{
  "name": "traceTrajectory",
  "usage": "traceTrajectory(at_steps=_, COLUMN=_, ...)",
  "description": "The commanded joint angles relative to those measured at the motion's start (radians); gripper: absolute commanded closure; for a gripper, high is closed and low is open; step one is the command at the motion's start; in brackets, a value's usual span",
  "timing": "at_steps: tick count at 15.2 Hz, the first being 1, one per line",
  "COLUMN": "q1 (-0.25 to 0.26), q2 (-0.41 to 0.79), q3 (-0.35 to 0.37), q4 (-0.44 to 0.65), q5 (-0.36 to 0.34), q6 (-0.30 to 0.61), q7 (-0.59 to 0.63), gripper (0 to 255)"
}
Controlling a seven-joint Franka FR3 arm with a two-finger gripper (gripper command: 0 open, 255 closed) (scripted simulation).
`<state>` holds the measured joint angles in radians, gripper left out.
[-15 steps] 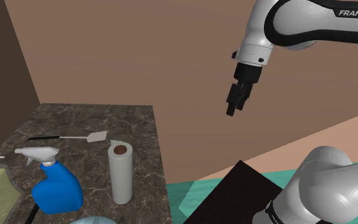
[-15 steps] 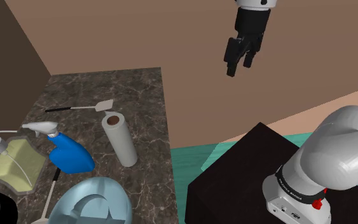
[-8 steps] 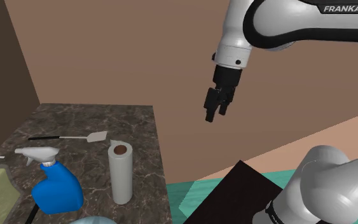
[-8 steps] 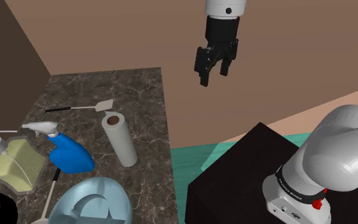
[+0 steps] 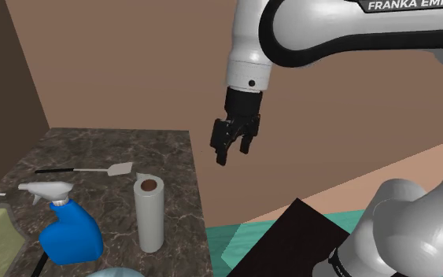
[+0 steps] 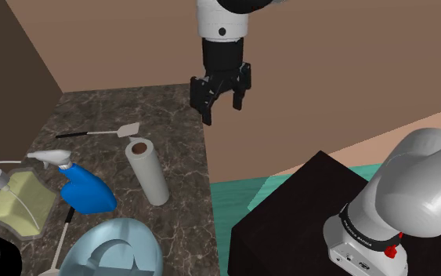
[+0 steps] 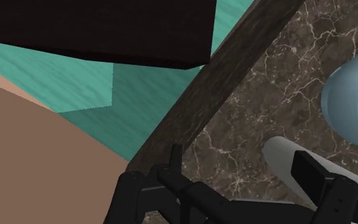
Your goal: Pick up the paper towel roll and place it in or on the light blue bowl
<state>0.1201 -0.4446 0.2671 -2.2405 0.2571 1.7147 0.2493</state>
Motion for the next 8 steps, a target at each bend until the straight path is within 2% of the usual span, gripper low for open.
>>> traceTrajectory(at_steps=1, q1=0.009, q2=0.055, q3=0.034, q4=0.045, q5=0.006, q6=0.013, q7=0.046, gripper=0)
traceTrajectory(at_steps=8, q1=0.042, q2=0.281, q3=0.153, q4=0.233, q5=-0.022, q6=0.06, q7=0.219, gripper=0)
